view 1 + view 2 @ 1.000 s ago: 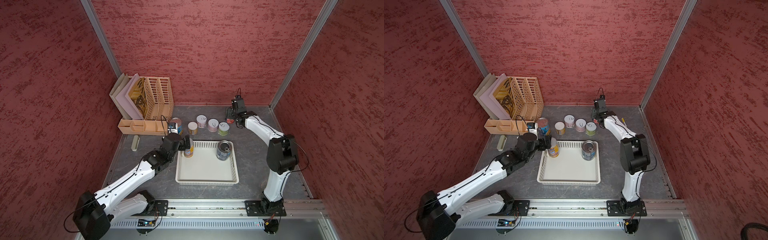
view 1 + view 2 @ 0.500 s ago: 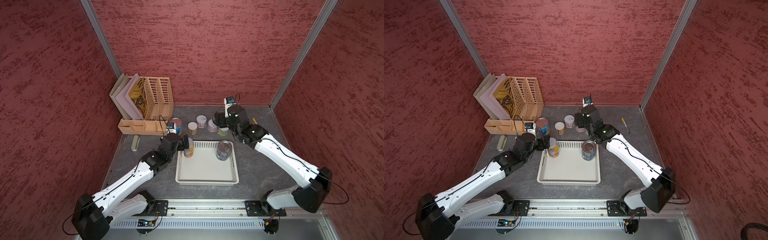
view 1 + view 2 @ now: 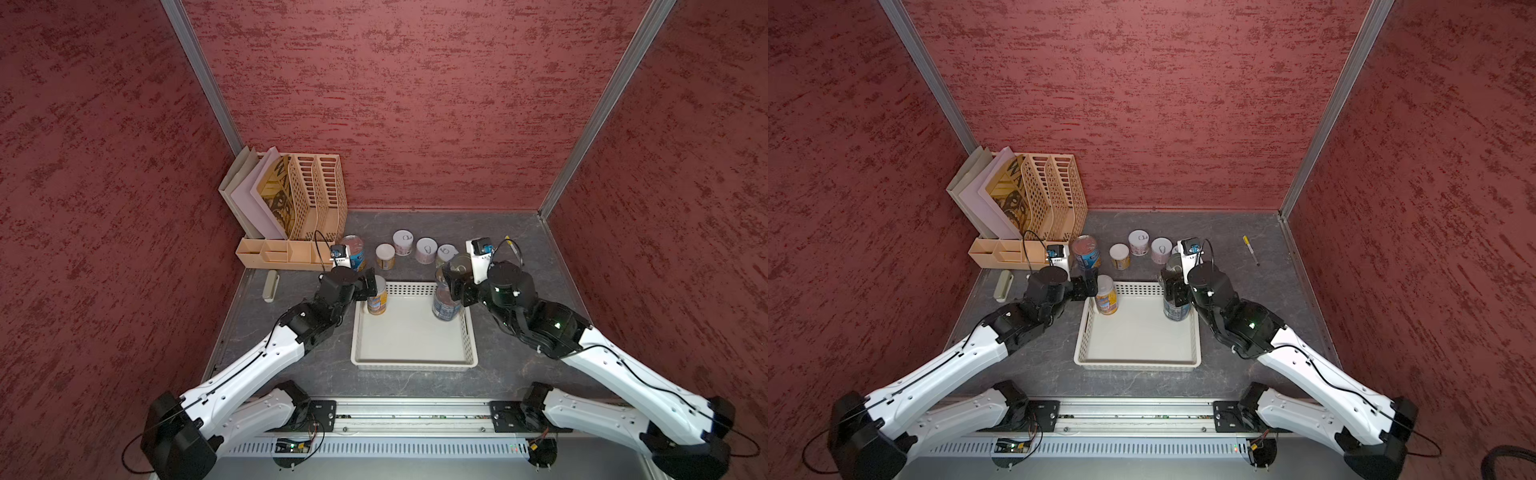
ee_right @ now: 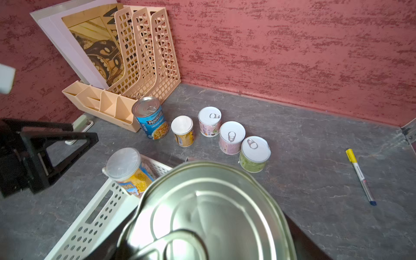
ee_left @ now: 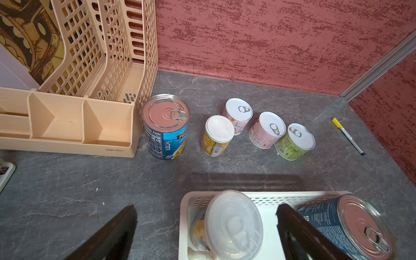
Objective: Put the canned food in the basket
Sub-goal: Place the canned food in the basket.
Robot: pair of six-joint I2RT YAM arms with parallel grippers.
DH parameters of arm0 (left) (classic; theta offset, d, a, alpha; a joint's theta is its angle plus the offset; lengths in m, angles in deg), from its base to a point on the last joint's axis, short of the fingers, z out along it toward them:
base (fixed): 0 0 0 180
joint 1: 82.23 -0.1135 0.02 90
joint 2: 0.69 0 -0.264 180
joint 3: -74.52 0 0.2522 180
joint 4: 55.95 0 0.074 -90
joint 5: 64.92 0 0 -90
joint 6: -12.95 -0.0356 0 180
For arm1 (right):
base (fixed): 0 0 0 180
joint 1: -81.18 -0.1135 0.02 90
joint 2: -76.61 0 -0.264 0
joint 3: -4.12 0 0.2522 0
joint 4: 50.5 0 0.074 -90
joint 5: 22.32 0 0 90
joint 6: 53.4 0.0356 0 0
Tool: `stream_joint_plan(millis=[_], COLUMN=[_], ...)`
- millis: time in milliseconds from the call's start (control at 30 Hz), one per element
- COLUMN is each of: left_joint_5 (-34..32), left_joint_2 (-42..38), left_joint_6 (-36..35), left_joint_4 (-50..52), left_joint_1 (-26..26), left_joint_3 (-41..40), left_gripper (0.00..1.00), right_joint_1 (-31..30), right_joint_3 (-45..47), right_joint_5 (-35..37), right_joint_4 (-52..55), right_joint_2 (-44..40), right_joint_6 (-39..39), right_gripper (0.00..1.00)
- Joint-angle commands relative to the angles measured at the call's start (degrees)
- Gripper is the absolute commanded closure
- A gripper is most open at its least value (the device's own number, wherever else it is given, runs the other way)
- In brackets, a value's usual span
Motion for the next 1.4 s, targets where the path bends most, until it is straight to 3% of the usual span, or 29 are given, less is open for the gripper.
stream_joint_plan(millis=[0,133,333,700,1067,1367], left_joint_5=[-0.63,-0.54,-0.34,-0.80,-0.46,-0.59], left_joint_2=[0.09,-0.20,0.28,0.25,1.47,0.92], left_joint_6=[0.19,0.18,0.19,0.42,0.60,0.71], left_joint_4=[0.36,0.27,0.26,0.69,0.62,0.94], left_joint_1=[-0.49,-0.49,-0.49,-0.59,-0.64,-0.59], left_joint_3=[0.31,0.14,0.31,0.29,0.66,0.60], left_gripper=[0.00,0.00,0.00,0.00,0.00,0.00], right_joint_1=[-1.30,-1.89,-2.53,-2.63,-2.62,-2.62], right_joint_3=[2.11,5.61,10.40,14.86,19.53,20.53], right_joint_5=[-0.21,-2.14,-10.79,-14.35,-11.12,-6.10], right_joint_4=[-6.48,-5.91,-5.62,-4.42,-4.17,-5.30], right_joint_2=[-3.76,-6.65,-11.29,-12.29,-9.57,-2.32], right_joint_6=[1.55,2.49,2.36,2.03,4.39,6.40], right_gripper=[0.77,0.78,0.77,0.77,0.76,0.78])
